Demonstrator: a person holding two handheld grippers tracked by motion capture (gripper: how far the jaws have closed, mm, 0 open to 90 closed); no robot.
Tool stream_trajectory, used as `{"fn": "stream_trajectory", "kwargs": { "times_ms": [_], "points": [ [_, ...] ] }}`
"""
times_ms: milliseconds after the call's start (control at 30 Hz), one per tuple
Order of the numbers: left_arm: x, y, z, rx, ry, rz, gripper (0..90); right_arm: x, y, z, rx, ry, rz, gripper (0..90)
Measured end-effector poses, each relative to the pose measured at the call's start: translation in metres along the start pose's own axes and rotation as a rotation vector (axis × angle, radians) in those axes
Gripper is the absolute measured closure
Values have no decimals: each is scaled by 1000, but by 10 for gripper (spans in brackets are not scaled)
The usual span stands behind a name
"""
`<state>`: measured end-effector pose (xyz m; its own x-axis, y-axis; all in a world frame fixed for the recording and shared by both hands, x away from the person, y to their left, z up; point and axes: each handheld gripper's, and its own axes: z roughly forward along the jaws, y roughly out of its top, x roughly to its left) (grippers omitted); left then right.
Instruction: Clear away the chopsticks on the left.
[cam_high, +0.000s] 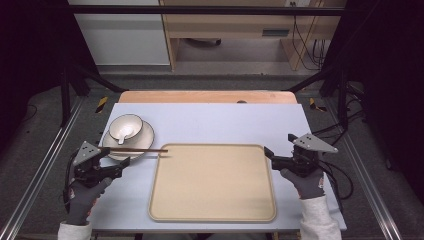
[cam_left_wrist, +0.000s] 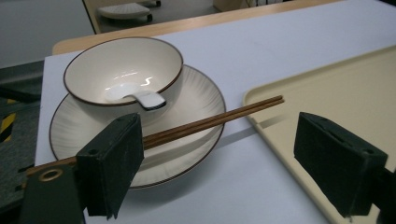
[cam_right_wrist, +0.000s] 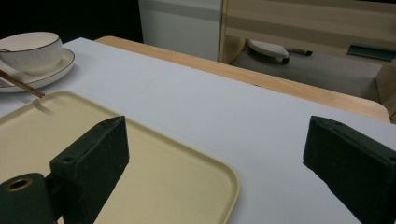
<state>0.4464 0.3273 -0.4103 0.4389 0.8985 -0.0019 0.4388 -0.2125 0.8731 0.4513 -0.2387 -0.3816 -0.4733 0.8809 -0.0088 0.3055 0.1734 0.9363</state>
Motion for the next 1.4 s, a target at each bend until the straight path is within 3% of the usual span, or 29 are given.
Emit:
{"fn": "stream_trajectory", "kwargs": {
  "times_ms": [300, 633, 1100, 1400],
  "points": [
    [21, 0, 26, 91, 45, 42, 192, 2, 0, 4, 18, 2, -8, 72],
    [36, -6, 52, 148, 81, 67, 268, 4, -1, 6, 32, 2, -10, 72],
    [37, -11, 65, 165, 79, 107, 367, 6, -2, 9, 40, 1, -11, 73],
    [31, -11, 65, 199, 115, 150, 418, 5, -2, 7, 38, 1, -18, 73]
  ]
}}
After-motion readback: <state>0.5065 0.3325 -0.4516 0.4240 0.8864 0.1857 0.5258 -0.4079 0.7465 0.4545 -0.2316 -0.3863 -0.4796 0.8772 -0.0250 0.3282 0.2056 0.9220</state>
